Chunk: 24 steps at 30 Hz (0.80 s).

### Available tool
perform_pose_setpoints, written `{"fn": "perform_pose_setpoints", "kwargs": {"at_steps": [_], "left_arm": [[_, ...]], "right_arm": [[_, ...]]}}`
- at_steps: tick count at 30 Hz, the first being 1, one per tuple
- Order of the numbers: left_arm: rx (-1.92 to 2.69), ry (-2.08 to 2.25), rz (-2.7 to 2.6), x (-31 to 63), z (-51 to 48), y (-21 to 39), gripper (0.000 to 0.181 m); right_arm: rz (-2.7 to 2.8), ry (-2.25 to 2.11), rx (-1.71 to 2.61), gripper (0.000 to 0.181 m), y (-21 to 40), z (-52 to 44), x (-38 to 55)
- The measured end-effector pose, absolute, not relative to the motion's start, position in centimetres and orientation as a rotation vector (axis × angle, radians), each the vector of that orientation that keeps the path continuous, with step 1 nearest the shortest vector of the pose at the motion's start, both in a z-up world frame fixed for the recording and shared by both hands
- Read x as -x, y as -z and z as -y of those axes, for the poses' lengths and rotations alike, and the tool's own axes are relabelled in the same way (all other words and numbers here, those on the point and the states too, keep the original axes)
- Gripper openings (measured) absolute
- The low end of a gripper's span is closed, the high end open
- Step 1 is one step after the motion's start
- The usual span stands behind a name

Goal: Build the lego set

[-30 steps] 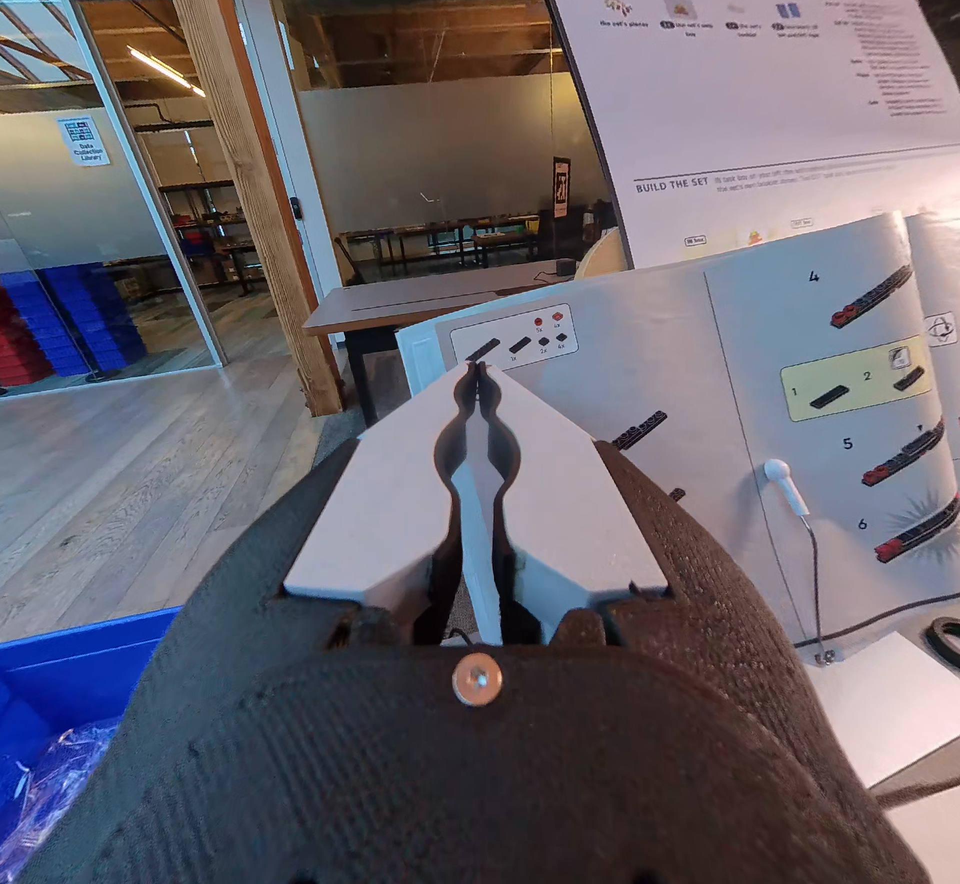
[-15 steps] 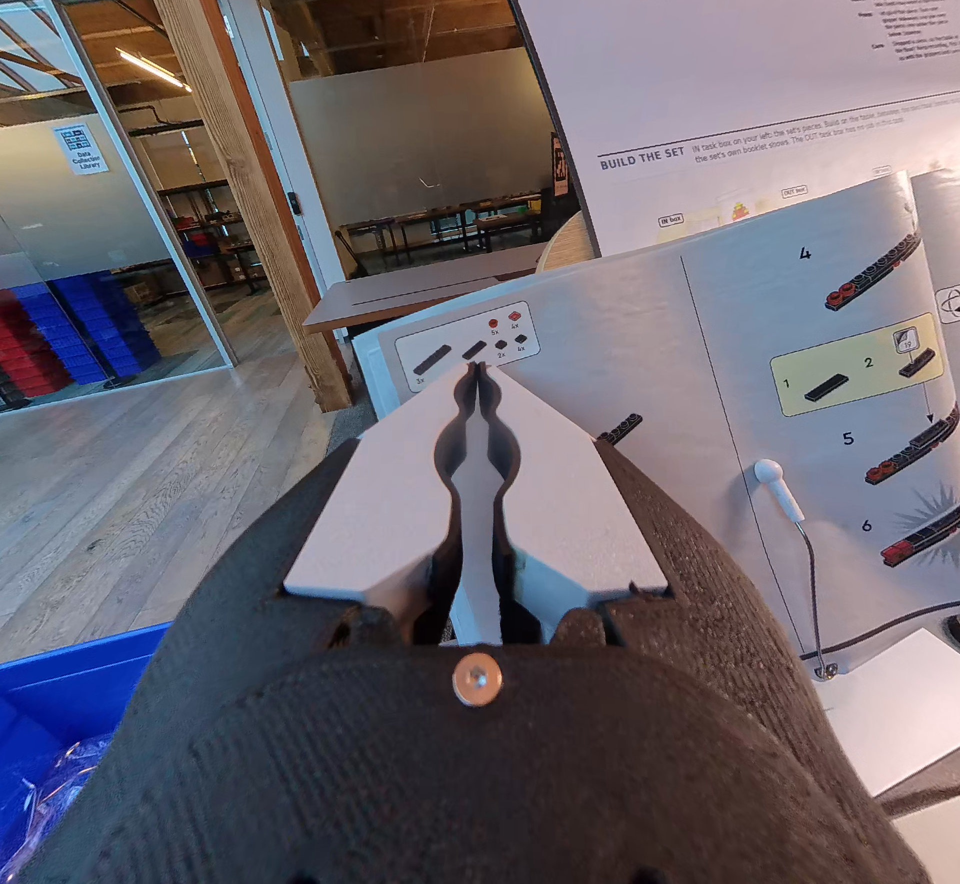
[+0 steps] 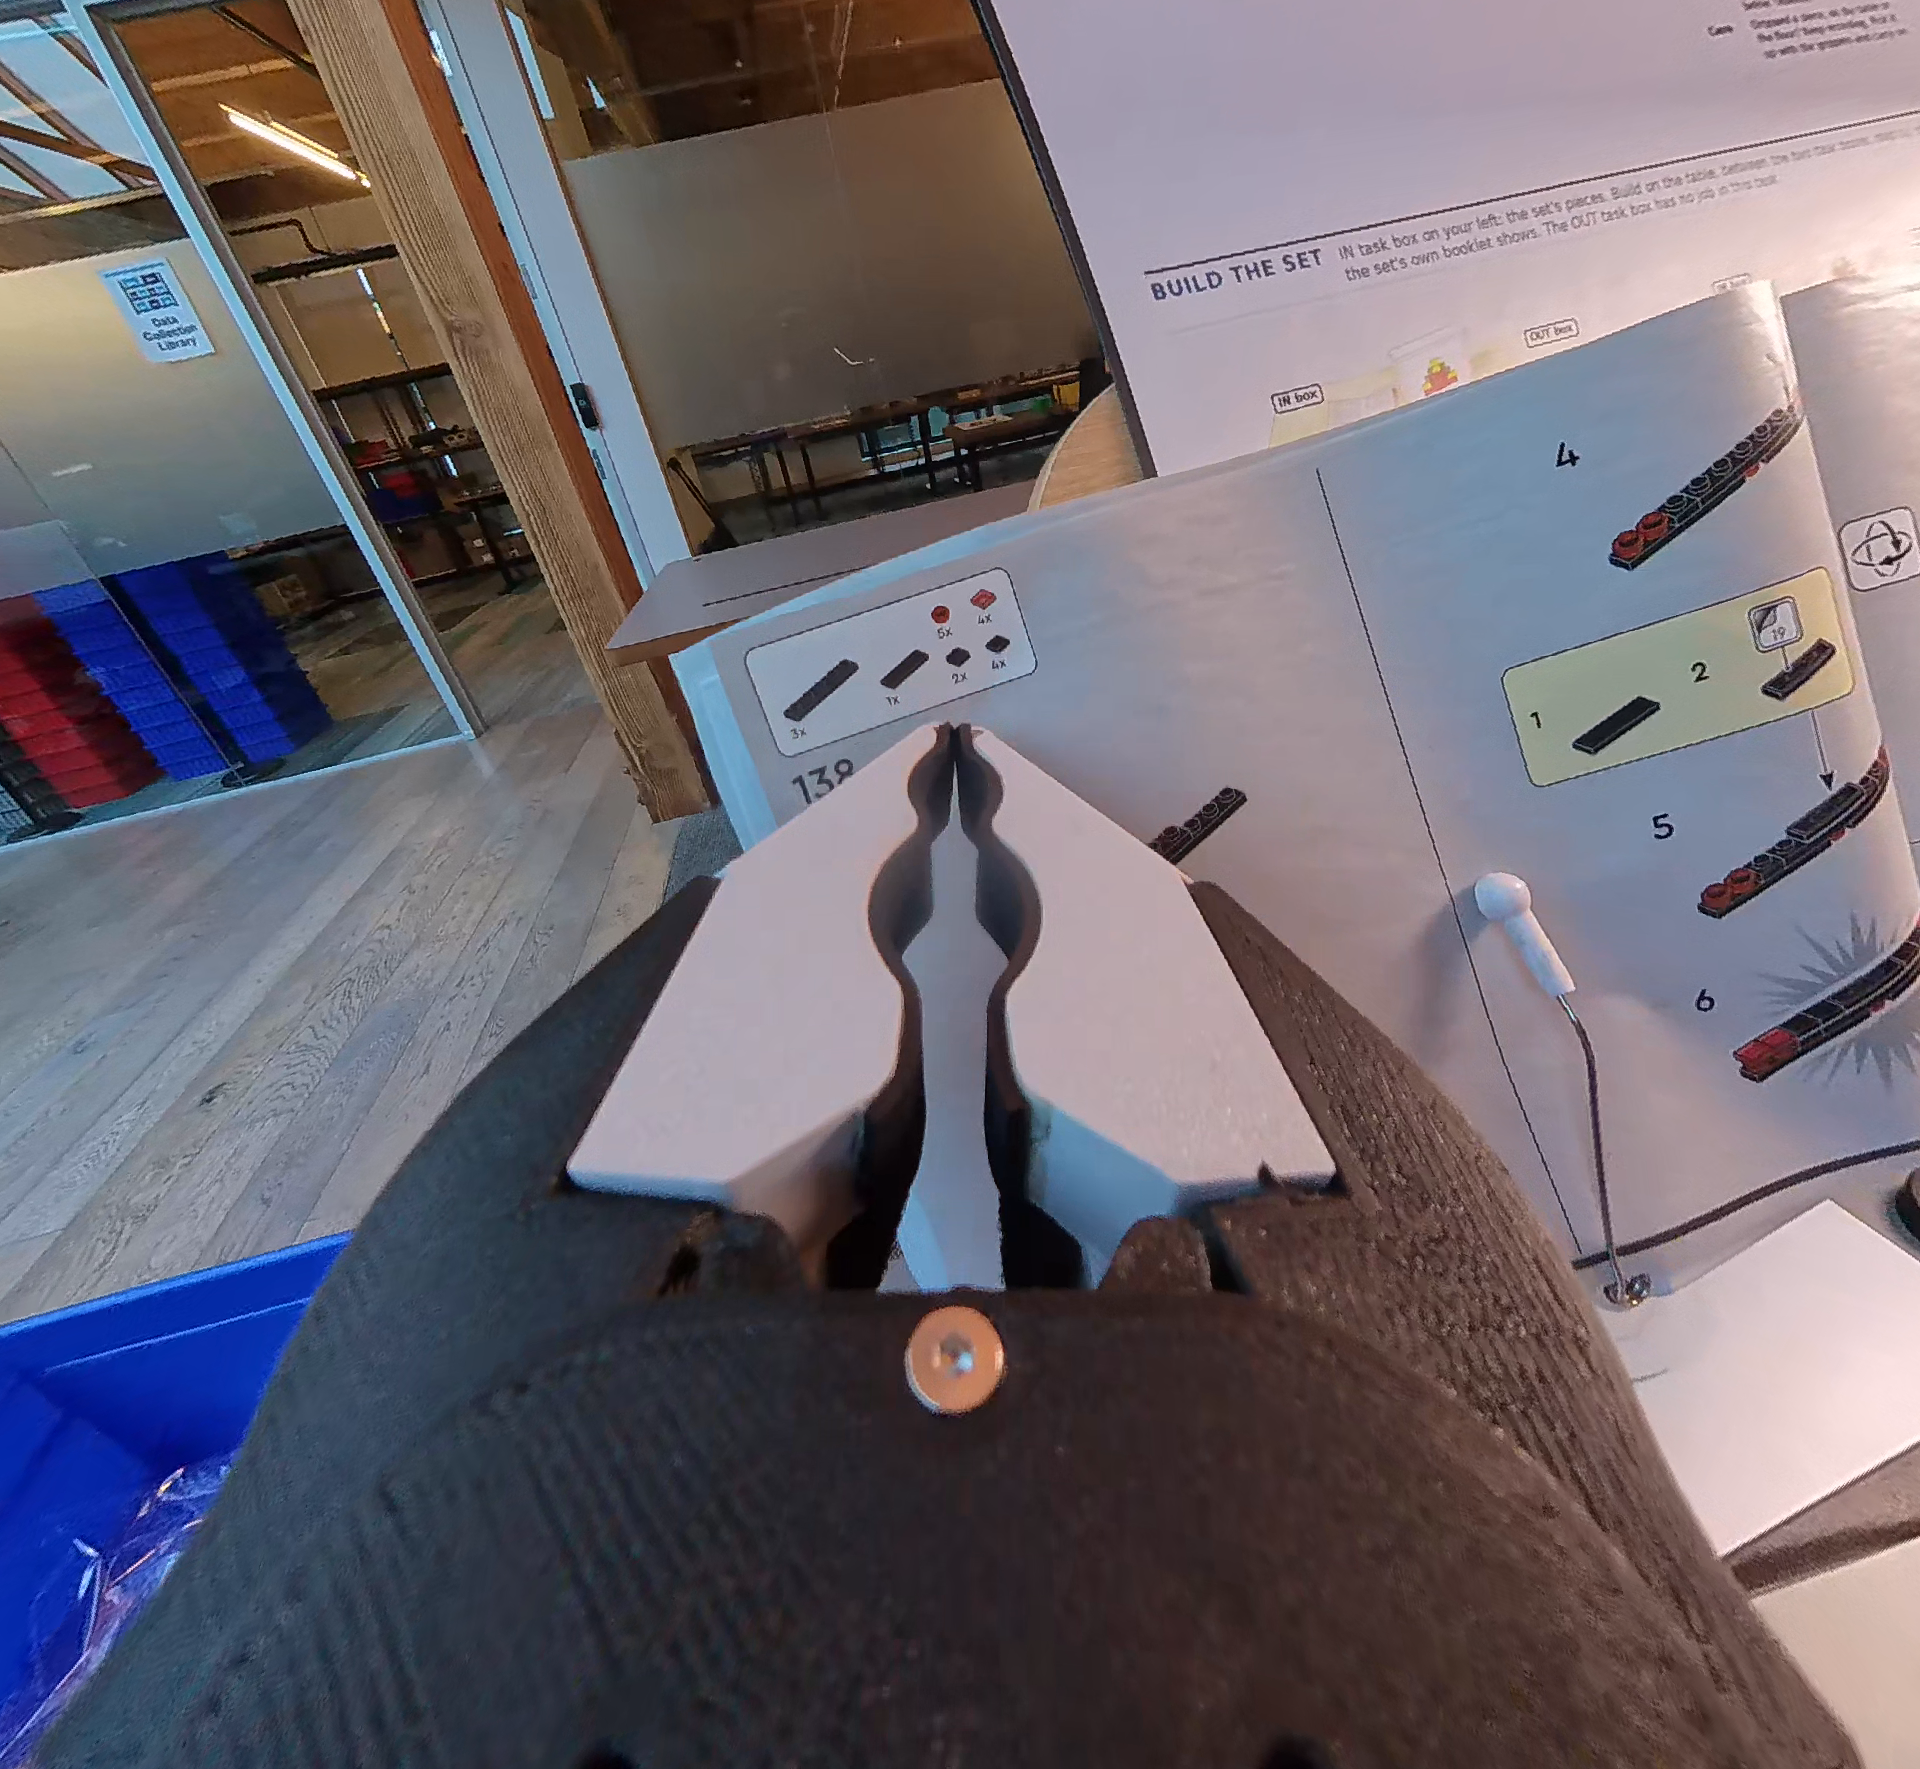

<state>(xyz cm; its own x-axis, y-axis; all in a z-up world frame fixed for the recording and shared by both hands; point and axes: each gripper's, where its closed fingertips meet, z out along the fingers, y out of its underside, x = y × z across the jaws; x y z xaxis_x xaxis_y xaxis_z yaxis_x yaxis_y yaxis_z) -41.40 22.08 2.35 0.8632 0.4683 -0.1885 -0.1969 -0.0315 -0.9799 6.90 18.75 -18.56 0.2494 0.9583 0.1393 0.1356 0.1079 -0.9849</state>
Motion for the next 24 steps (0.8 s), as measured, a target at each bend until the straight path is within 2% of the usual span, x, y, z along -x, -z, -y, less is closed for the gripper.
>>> {"fn": "perform_pose_setpoints", "kwargs": {"at_steps": [7,16,24], "left_arm": [[1.496,-0.52,0.16,39.2,-20.2,-1.7,0.0],[1.471,-0.311,-0.114,27.3,-12.0,-2.4,0.003],[1.505,-0.119,-0.098,19.9,-2.2,2.7,0.006]], "right_arm": [[1.144,-0.87,1.309,0.013,18.2,-18.8,-7.2],[1.142,-0.872,1.307,0.012,18.2,-18.8,-7.3],[1.145,-0.862,1.304,0.012,18.3,-18.6,-7.2]]}}
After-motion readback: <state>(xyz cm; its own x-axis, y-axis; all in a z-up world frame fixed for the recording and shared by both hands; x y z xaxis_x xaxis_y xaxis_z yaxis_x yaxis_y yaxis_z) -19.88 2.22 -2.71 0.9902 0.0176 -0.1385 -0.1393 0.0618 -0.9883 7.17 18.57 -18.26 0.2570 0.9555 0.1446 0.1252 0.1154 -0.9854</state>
